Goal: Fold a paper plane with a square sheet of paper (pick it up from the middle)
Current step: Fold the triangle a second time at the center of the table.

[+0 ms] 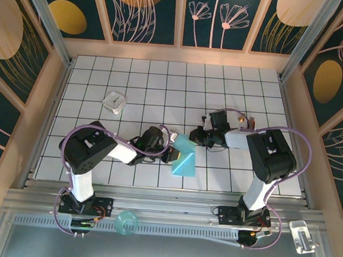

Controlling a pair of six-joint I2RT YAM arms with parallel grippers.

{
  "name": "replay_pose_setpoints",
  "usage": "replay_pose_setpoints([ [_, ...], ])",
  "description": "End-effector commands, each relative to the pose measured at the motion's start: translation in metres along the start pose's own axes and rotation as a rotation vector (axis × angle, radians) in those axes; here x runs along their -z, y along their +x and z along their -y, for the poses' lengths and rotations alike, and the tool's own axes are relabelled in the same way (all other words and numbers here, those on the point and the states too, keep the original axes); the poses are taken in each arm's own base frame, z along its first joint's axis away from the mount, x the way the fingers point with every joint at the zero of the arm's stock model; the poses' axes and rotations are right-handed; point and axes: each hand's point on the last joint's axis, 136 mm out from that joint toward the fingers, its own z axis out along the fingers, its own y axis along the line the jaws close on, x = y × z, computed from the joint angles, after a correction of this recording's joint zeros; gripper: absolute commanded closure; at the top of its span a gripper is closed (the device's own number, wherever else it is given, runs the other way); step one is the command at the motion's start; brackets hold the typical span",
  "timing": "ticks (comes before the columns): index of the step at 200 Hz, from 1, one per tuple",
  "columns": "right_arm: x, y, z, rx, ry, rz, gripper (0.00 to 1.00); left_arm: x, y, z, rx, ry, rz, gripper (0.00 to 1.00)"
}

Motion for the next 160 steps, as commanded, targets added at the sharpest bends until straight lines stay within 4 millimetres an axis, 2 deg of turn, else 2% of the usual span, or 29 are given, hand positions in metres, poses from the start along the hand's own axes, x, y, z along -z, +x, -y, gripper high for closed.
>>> replay_pose_setpoints([
  [1, -0.012, 0.01, 0.022, 0.01, 0.09, -0.029, 0.87, -0.003, 0.0, -0.008, -0.014, -0.025, -0.006, 1.0],
  [67, -0.009, 0.005, 0.015, 0.02, 0.074, -0.024, 0.85, -0.003, 0.004, -0.012, -0.007, -0.038, -0.012, 1.0],
  [160, 0.002, -0.01, -0.007, 0.063, 0.041, 0.009, 0.8, -0.004, 0.01, -0.017, -0.007, -0.055, -0.032, 1.0],
])
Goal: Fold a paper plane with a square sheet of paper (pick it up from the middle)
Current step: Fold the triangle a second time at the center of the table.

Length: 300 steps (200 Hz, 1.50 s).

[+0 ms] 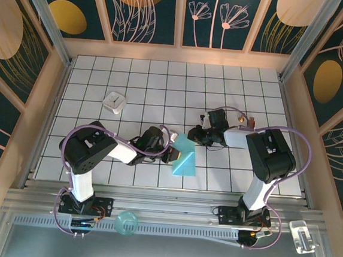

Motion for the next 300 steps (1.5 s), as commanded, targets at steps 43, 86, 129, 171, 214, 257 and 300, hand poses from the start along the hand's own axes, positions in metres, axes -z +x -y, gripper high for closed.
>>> replay_pose_setpoints([
  [43, -0.004, 0.003, 0.009, 0.015, 0.054, -0.011, 0.83, -0.005, 0.005, -0.013, -0.011, -0.041, -0.032, 1.0],
  [86, -0.007, 0.008, 0.019, 0.01, 0.079, -0.022, 0.86, -0.006, -0.006, 0.0, -0.003, 0.012, -0.01, 1.0],
  [129, -0.007, 0.008, 0.019, 0.013, 0.082, -0.023, 0.86, -0.006, -0.012, 0.007, -0.006, 0.04, 0.001, 1.0],
  [171, -0.007, 0.009, 0.019, 0.015, 0.081, -0.024, 0.87, -0.007, -0.01, 0.004, 0.003, 0.028, -0.006, 1.0],
  [214, -0.006, 0.009, 0.019, 0.019, 0.087, -0.022, 0.87, -0.002, -0.003, -0.003, 0.008, -0.009, -0.014, 1.0],
  [257, -0.007, 0.008, 0.019, 0.019, 0.088, -0.023, 0.87, -0.002, 0.0, -0.006, 0.011, -0.02, -0.021, 1.0],
  [300, -0.007, 0.009, 0.019, 0.017, 0.09, -0.025, 0.87, -0.001, 0.002, -0.002, 0.024, -0.001, -0.024, 1.0],
])
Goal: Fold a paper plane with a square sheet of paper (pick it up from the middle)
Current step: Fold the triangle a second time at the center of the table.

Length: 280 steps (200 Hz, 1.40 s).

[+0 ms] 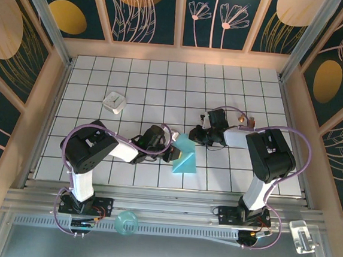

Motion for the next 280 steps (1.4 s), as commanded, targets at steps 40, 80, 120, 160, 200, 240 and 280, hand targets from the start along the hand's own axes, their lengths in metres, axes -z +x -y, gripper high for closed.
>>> replay_pose_setpoints([
  [40, -0.006, 0.012, 0.014, -0.003, 0.063, -0.035, 0.87, 0.008, 0.007, 0.004, 0.052, 0.035, -0.001, 1.0],
  [80, -0.008, 0.013, 0.014, -0.001, 0.062, -0.037, 0.87, 0.005, 0.011, 0.001, 0.059, 0.034, -0.011, 1.0],
  [120, -0.008, 0.013, 0.014, -0.002, 0.064, -0.038, 0.87, 0.0, 0.011, -0.005, 0.051, 0.002, -0.032, 1.0],
  [160, -0.009, 0.014, 0.014, 0.0, 0.062, -0.041, 0.87, -0.003, 0.01, -0.006, 0.043, 0.002, -0.043, 1.0],
  [200, -0.009, 0.015, 0.015, -0.002, 0.063, -0.041, 0.87, -0.004, 0.015, -0.007, 0.048, 0.001, -0.06, 1.0],
  [240, -0.009, 0.014, 0.014, 0.0, 0.062, -0.041, 0.87, -0.002, 0.008, -0.001, 0.058, 0.025, -0.035, 1.0],
  [280, -0.009, 0.016, 0.014, -0.001, 0.063, -0.042, 0.87, -0.003, 0.002, 0.002, 0.059, 0.03, -0.023, 1.0],
])
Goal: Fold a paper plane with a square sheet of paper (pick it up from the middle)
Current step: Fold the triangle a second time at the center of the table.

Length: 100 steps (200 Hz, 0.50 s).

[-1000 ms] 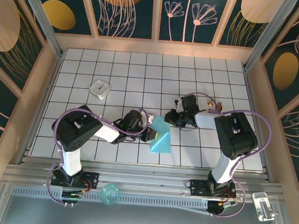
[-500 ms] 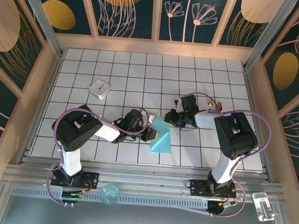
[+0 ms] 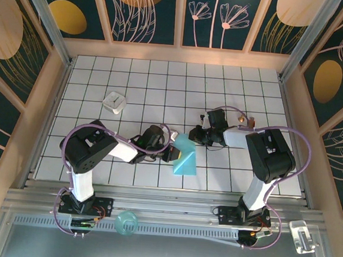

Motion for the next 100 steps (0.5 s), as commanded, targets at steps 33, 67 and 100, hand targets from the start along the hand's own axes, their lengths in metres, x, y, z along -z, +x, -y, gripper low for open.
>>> replay_pose_setpoints([
  [33, -0.008, 0.015, 0.014, -0.004, 0.055, -0.044, 0.88, -0.002, -0.005, 0.003, 0.002, 0.012, 0.001, 1.0],
  [67, -0.007, 0.015, 0.014, -0.004, 0.055, -0.044, 0.87, -0.001, -0.003, 0.001, 0.006, 0.0, -0.005, 1.0],
  [100, -0.007, 0.015, 0.013, -0.003, 0.053, -0.043, 0.88, -0.002, 0.007, -0.01, 0.016, -0.038, -0.032, 1.0],
])
